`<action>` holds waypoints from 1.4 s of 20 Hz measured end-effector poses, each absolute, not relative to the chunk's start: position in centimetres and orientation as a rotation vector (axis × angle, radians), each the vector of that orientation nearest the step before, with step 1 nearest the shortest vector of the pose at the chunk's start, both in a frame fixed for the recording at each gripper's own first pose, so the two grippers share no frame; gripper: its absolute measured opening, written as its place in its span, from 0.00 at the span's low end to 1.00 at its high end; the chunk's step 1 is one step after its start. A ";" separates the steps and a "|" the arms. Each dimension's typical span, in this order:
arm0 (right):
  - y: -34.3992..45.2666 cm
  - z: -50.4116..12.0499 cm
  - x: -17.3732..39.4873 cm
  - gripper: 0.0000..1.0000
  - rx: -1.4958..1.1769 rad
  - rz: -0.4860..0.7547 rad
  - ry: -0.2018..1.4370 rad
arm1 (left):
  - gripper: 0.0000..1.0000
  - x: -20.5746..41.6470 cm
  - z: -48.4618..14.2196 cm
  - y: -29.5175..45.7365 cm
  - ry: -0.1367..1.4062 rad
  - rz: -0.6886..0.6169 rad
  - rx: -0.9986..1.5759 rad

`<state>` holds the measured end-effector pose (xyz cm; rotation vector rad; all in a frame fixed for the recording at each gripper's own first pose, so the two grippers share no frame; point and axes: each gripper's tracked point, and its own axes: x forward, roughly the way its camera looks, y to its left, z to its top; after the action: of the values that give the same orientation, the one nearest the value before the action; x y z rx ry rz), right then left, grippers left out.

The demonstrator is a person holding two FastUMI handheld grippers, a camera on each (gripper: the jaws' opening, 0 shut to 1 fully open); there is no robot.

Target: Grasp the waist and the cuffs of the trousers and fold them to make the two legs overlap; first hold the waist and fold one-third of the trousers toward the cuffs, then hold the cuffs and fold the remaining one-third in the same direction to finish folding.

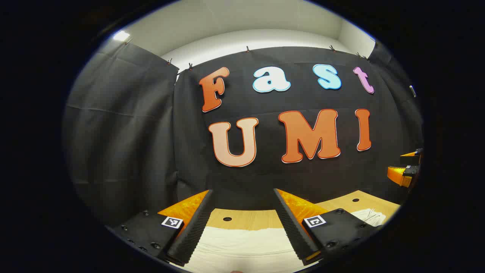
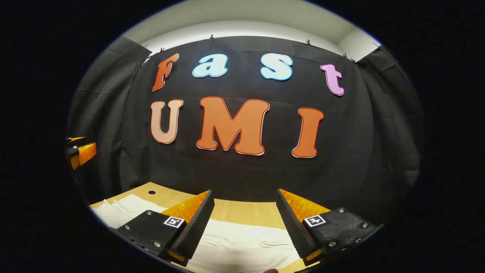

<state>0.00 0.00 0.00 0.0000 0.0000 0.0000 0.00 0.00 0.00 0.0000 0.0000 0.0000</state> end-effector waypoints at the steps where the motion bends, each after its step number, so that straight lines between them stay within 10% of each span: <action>1: 0.1 0.0 -0.3 0.99 -0.002 -0.012 -0.001 | 1.00 -0.1 -0.2 0.4 0.001 -0.007 -0.001; 17: -1.3 -1.9 -0.2 0.99 -0.032 -0.070 0.058 | 1.00 2.0 -1.5 1.9 0.007 -0.026 -0.024; 28: -8.1 -12.9 2.5 0.99 0.085 -0.143 0.412 | 1.00 3.4 -9.6 4.8 0.260 0.104 -0.029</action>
<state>2.46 -8.07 -12.88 0.0846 0.4123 -0.1430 3.41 4.78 -9.61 -0.0295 0.2600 0.1040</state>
